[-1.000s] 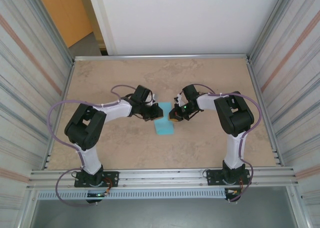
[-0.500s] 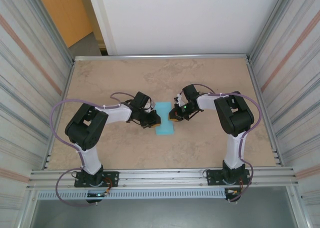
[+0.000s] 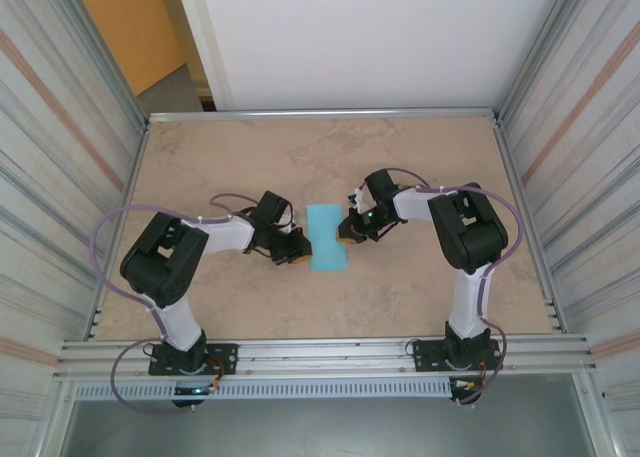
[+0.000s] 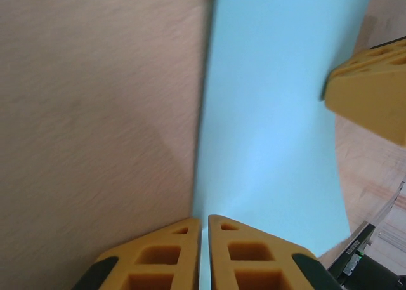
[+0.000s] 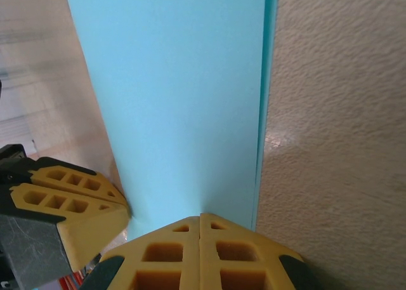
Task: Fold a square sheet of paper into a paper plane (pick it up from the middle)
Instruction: First fold the square sheet of paper in half at the center of the table.
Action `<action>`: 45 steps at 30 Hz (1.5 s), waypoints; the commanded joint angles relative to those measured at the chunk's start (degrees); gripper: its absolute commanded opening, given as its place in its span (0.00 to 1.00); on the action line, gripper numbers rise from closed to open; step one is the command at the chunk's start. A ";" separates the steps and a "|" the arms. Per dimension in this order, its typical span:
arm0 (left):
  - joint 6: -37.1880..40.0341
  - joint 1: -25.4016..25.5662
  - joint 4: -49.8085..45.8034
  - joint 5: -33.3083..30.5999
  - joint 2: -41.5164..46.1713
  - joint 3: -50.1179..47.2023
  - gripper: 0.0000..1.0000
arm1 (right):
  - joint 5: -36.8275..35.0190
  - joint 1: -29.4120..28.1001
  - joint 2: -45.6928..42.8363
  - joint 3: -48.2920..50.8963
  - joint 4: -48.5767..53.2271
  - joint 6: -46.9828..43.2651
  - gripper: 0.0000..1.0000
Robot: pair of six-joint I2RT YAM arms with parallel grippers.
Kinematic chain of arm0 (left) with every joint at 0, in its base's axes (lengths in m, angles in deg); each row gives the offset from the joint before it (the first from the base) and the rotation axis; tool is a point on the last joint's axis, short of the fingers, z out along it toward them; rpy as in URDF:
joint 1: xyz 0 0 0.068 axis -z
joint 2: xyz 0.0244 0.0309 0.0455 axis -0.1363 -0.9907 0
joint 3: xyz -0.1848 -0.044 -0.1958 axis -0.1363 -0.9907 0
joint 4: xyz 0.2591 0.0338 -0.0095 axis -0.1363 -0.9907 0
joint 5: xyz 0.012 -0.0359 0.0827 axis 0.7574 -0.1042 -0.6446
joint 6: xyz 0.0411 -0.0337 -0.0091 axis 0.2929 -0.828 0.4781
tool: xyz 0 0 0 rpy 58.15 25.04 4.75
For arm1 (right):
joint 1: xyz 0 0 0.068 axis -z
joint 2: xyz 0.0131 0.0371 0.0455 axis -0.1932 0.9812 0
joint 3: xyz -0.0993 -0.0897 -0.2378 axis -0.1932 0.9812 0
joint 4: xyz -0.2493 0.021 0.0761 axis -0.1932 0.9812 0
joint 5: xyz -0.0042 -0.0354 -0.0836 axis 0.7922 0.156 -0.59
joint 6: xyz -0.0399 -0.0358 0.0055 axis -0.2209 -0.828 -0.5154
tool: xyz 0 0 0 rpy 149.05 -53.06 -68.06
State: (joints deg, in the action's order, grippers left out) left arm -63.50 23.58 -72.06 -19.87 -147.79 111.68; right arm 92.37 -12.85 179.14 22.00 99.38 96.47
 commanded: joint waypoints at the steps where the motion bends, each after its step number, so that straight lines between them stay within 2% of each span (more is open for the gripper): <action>1: 0.12 -0.07 -2.30 -0.44 4.13 -0.97 0.12 | -19.55 1.22 7.70 3.90 7.58 -1.00 0.05; 7: -2.34 2.41 2.89 1.09 4.63 0.80 0.12 | -19.55 1.09 7.86 3.73 7.64 -1.04 0.05; 14: -3.57 3.95 4.17 2.42 -1.62 2.13 0.12 | -19.61 1.10 7.90 3.77 7.58 -1.01 0.05; 20: -3.19 3.87 2.03 0.62 -2.07 -0.78 0.12 | -19.60 1.12 8.14 3.64 7.53 -0.95 0.05; 26: -2.91 3.93 -1.61 -3.06 1.56 -7.18 0.12 | -19.74 1.09 8.07 3.66 7.51 -0.96 0.05; 31: -0.68 3.90 -3.87 -1.53 5.18 -9.81 0.12 | -19.71 1.03 8.28 3.51 7.58 -0.87 0.05; 36: 3.25 3.89 -11.54 -5.45 9.29 -6.08 0.12 | -19.43 1.04 8.08 3.42 7.49 -0.86 0.05; 39: 3.50 3.52 -10.58 -6.00 11.88 -4.25 0.12 | -18.73 0.65 7.15 3.17 7.46 -0.84 0.05; 45: 0.82 2.78 -2.80 -7.97 13.81 -3.49 0.16 | -14.97 -1.01 2.17 -0.07 7.43 -0.12 0.07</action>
State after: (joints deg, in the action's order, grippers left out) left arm -62.06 26.99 -77.80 -25.49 -135.27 106.88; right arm 91.17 -13.51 178.48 20.60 101.13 96.49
